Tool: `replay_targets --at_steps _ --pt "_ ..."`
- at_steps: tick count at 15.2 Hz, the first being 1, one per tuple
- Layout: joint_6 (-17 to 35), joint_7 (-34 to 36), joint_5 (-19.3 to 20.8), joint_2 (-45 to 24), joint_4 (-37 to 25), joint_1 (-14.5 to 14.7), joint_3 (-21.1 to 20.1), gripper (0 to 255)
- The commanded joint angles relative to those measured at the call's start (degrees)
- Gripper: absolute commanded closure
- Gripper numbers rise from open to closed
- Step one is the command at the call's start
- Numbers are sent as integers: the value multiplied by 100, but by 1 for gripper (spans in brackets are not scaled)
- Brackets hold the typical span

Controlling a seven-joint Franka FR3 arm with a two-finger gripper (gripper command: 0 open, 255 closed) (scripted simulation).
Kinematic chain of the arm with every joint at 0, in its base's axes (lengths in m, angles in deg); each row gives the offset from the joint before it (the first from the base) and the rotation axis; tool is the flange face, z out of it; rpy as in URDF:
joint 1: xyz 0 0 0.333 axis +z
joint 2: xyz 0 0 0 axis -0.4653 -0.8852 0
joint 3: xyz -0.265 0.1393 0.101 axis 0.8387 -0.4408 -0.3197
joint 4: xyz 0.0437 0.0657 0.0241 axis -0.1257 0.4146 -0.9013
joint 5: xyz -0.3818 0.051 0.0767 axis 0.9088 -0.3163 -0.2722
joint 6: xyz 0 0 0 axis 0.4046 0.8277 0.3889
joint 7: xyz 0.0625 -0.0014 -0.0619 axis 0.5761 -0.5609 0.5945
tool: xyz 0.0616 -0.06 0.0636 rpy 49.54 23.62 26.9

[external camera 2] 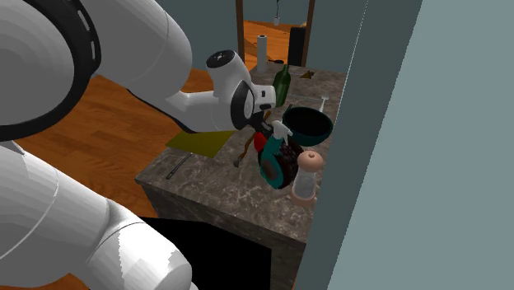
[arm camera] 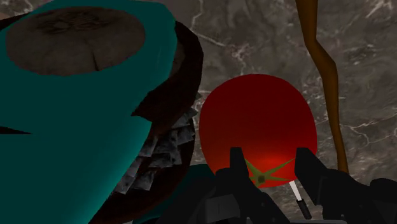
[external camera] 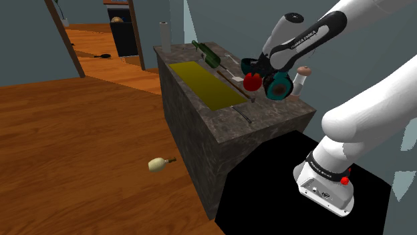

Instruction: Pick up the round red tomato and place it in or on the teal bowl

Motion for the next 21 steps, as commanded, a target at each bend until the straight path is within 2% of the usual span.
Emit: replay_targets --at_steps 1,9,21 --pt "-90 -62 -69 65 -21 44 30 255" --pt "-807 -419 -451 534 -272 294 190 255" --pt "-1844 -727 -749 1028 -820 482 297 255"
